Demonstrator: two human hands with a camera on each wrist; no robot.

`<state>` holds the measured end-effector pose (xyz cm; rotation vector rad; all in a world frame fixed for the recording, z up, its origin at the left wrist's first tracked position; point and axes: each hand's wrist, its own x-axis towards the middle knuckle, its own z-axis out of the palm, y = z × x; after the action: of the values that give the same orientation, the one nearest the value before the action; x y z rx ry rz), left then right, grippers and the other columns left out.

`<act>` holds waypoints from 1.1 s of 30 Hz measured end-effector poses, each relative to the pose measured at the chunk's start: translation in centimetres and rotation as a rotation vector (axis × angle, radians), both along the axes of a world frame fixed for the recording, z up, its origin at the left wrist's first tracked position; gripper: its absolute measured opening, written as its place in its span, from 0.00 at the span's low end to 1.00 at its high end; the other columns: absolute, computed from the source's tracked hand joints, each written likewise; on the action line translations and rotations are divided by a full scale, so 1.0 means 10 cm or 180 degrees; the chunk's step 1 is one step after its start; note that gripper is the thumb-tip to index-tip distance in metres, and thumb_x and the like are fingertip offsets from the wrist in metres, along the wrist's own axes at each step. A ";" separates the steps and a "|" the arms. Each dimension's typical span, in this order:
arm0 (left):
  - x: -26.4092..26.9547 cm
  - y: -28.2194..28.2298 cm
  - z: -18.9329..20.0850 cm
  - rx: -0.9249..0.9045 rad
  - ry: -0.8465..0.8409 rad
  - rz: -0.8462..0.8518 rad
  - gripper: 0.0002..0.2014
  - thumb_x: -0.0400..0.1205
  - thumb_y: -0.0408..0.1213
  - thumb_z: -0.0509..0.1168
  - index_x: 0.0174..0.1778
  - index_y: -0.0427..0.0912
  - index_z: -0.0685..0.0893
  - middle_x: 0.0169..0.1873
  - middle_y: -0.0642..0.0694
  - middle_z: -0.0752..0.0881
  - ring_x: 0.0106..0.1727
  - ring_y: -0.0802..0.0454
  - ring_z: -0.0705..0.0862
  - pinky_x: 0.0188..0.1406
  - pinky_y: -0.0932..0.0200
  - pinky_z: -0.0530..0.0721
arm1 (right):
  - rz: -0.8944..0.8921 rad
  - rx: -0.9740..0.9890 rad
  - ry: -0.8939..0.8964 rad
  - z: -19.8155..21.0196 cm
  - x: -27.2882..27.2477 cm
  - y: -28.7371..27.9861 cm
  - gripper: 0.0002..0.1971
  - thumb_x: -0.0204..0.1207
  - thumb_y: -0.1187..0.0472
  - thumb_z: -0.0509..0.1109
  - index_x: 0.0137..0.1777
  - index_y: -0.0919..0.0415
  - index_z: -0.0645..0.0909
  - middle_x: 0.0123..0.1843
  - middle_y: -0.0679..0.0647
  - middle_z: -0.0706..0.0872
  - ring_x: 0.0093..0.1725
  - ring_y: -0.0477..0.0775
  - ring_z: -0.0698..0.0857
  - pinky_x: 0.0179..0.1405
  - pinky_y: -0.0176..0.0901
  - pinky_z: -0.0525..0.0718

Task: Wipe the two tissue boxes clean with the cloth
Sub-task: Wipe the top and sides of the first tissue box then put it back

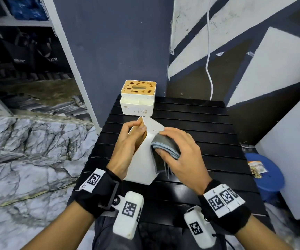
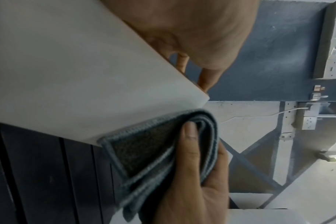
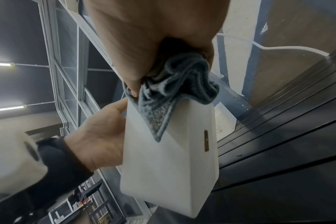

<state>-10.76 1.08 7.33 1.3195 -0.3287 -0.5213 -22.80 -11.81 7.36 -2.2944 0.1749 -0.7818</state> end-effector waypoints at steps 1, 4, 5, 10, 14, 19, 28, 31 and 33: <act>-0.01 0.00 -0.01 -0.0064 0.0006 -0.0015 0.13 0.87 0.39 0.65 0.66 0.44 0.80 0.37 0.57 0.85 0.31 0.66 0.84 0.33 0.69 0.81 | -0.0011 -0.0067 0.0027 -0.01 0.00 0.01 0.19 0.75 0.46 0.71 0.65 0.45 0.78 0.66 0.41 0.78 0.63 0.45 0.76 0.67 0.39 0.73; -0.02 -0.01 0.00 -0.0098 -0.0062 -0.0045 0.14 0.86 0.37 0.65 0.68 0.44 0.81 0.48 0.48 0.92 0.42 0.60 0.89 0.43 0.65 0.85 | -0.0077 -0.0236 0.0084 -0.04 -0.01 0.04 0.19 0.75 0.42 0.67 0.65 0.44 0.77 0.67 0.40 0.78 0.61 0.45 0.75 0.65 0.47 0.75; -0.02 -0.01 -0.01 -0.0087 -0.0105 -0.0033 0.15 0.86 0.37 0.66 0.69 0.45 0.81 0.56 0.44 0.91 0.49 0.56 0.89 0.50 0.61 0.86 | -0.0090 -0.0257 0.0089 -0.05 0.00 0.04 0.20 0.75 0.42 0.66 0.65 0.45 0.77 0.68 0.40 0.78 0.61 0.45 0.75 0.65 0.48 0.75; 0.00 -0.02 -0.10 -0.0093 -0.0267 -0.0018 0.18 0.87 0.34 0.63 0.74 0.44 0.80 0.67 0.46 0.88 0.67 0.51 0.87 0.67 0.55 0.85 | -0.0024 -0.0291 0.0233 -0.16 0.00 0.00 0.21 0.76 0.47 0.70 0.68 0.48 0.77 0.70 0.43 0.76 0.63 0.45 0.73 0.69 0.36 0.70; 0.02 0.01 -0.19 -0.0074 -0.0371 -0.0026 0.20 0.87 0.33 0.63 0.77 0.42 0.78 0.70 0.47 0.86 0.72 0.50 0.83 0.73 0.53 0.82 | -0.0052 -0.0201 0.0308 -0.25 -0.03 -0.01 0.21 0.78 0.52 0.70 0.70 0.49 0.76 0.73 0.43 0.74 0.68 0.44 0.71 0.70 0.25 0.62; 0.06 0.03 -0.16 0.0036 -0.0394 -0.0017 0.19 0.87 0.29 0.60 0.74 0.43 0.80 0.67 0.47 0.88 0.69 0.49 0.85 0.67 0.55 0.84 | -0.0040 -0.0199 0.0345 -0.30 -0.07 0.06 0.24 0.77 0.51 0.68 0.74 0.48 0.73 0.77 0.45 0.69 0.72 0.46 0.68 0.74 0.35 0.64; 0.08 0.01 -0.11 0.0140 -0.0480 -0.0042 0.18 0.87 0.29 0.58 0.70 0.47 0.82 0.56 0.46 0.88 0.48 0.59 0.85 0.44 0.68 0.81 | -0.0174 -0.0112 0.0342 -0.26 0.06 -0.01 0.20 0.79 0.52 0.68 0.70 0.51 0.77 0.72 0.46 0.74 0.68 0.45 0.71 0.70 0.20 0.57; 0.06 -0.01 -0.13 0.0104 -0.0445 0.0041 0.17 0.85 0.34 0.61 0.69 0.50 0.83 0.61 0.48 0.88 0.55 0.53 0.86 0.49 0.65 0.82 | -0.0344 0.0061 0.0428 -0.29 0.12 -0.13 0.18 0.79 0.55 0.68 0.70 0.51 0.78 0.71 0.45 0.75 0.69 0.48 0.72 0.67 0.17 0.56; 0.04 -0.02 -0.13 0.0098 -0.0444 0.0042 0.19 0.81 0.38 0.63 0.69 0.51 0.84 0.66 0.48 0.88 0.61 0.51 0.86 0.54 0.60 0.83 | -0.0415 0.0116 0.0440 -0.32 0.10 -0.16 0.19 0.79 0.56 0.68 0.70 0.50 0.78 0.71 0.45 0.75 0.70 0.48 0.72 0.67 0.18 0.56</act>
<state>-10.36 0.90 6.03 1.3902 -0.4281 -0.4255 -21.85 -13.36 4.19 -2.3207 0.4019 -0.6788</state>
